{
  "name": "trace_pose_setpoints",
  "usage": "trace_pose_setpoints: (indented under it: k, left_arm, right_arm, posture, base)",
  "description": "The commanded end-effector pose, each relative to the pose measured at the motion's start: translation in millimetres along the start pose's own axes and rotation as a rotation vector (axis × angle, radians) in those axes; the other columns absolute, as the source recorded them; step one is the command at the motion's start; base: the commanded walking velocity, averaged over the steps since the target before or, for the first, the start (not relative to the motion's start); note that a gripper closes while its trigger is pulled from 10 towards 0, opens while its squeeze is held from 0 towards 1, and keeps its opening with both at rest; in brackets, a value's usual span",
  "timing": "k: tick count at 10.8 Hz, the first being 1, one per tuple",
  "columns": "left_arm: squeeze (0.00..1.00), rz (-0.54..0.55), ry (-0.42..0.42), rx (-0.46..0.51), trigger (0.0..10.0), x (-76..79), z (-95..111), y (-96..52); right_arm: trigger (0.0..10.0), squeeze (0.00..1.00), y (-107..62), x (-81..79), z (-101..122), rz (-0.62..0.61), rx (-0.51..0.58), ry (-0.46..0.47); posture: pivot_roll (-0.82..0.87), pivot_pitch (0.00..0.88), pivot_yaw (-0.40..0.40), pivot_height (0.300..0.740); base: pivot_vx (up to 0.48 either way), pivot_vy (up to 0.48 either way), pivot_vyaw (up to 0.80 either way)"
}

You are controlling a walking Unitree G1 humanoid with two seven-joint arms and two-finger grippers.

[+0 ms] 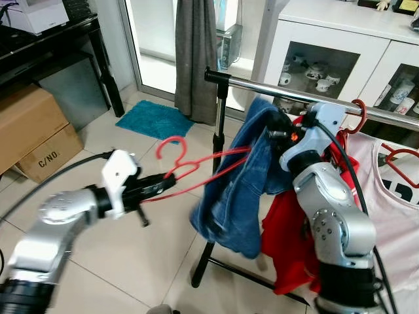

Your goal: Hang hanger

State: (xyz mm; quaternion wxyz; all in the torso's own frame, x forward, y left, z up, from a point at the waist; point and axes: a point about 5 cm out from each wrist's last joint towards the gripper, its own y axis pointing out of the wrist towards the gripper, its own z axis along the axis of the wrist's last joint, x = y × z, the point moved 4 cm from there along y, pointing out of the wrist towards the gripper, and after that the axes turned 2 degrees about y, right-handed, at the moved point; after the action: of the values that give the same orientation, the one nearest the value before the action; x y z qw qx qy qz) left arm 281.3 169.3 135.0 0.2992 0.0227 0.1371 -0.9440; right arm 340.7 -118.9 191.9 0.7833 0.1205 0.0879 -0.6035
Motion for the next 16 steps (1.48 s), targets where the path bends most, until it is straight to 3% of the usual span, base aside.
trace_pose_setpoints:
  k: [1, 3, 5, 6, 8, 9, 10, 11, 12, 13, 14, 16]
  left_arm:
    - [0.0, -0.03, -0.004, -0.008, 0.0, 4.8, 2, -12.5]
    - [0.0, -0.068, -0.044, 0.022, 0.0, 19.0, 8, -30.7]
    - [0.0, -0.06, -0.086, 0.059, 0.0, 26.7, 16, -46.1]
    - [0.0, -0.034, -0.101, 0.057, 0.0, 27.3, 15, -52.7]
    - [0.0, 0.149, -0.131, 0.003, 0.0, 11.4, -4, -58.0]
    - [0.0, 0.292, -0.13, -0.045, 0.5, 4.0, -22, -53.9]
    - [0.0, 0.44, -0.134, -0.053, 10.0, -0.1, -34, -44.0]
    - [0.0, 0.498, -0.164, -0.082, 10.0, 4.5, -44, -26.1]
    - [0.0, 0.528, -0.139, -0.092, 10.0, 6.4, -46, -10.6]
    - [0.0, 0.544, -0.144, -0.068, 10.0, 5.6, -44, -2.2]
    - [0.0, 0.568, -0.18, -0.038, 10.0, 2.1, -41, 3.4]
    - [0.0, 0.552, -0.186, -0.045, 10.0, 3.3, -44, 11.1]
  right_arm:
    - [0.0, 0.0, 2.9, 10.7, 16, -0.013, 0.05, -0.051]
    - [0.0, 0.0, 1.1, 18.1, 14, 0.005, 0.044, -0.008]
    - [0.0, 0.0, -10.4, 16.7, -22, 0.065, -0.07, 0.089]
    - [0.0, 0.0, -19.5, 20.2, -44, 0.079, -0.14, 0.102]
    - [0.0, 0.0, -40.6, 25.5, -77, 0.104, -0.315, 0.1]
    - [10.0, 0.0, -54.3, 26.7, -93, 0.121, -0.388, 0.052]
    - [10.0, 0.0, -57.7, 23.5, -95, 0.124, -0.389, 0.082]
    - [10.0, 0.0, -56.6, 22.2, -90, 0.124, -0.341, 0.049]
    - [10.0, 0.0, -54.4, 22.3, -86, 0.097, -0.296, 0.069]
    - [10.0, 0.0, -50.2, 23.8, -77, 0.053, -0.198, 0.035]
    - [10.0, 0.0, -55.6, 14.2, -90, 0.073, -0.296, 0.116]
    - [10.0, 0.0, -58.0, 8.5, -92, 0.118, -0.297, 0.115]
  posture:
    - [0.01, 0.0, 0.007, 0.74]
    - [0.01, 0.0, 0.006, 0.74]
    - [0.02, 0.0, 0.001, 0.74]
    - [0.02, 0.0, -0.005, 0.74]
    - [0.02, 0.0, -0.01, 0.74]
    - [0.02, 0.0, -0.022, 0.74]
    - [0.02, 0.0, -0.027, 0.74]
    - [0.04, 0.0, -0.032, 0.74]
    - [0.04, 0.0, -0.029, 0.74]
    - [0.02, 0.0, -0.014, 0.74]
    - [0.01, 0.0, 0.005, 0.74]
    - [0.0, 0.0, 0.006, 0.74]
  base:
    - [0.0, 0.0, 0.0]
    - [0.0, 0.0, 0.0]
    - [0.0, 0.0, 0.0]
    - [0.0, 0.0, 0.0]
    - [0.0, 0.0, 0.0]
    - [0.0, 0.0, 0.0]
    - [0.0, 0.0, 0.0]
    - [0.0, 0.0, 0.0]
    - [0.0, 0.0, 0.0]
    - [0.0, 0.0, 0.0]
    - [0.0, 0.0, 0.0]
    - [0.0, 0.0, 0.0]
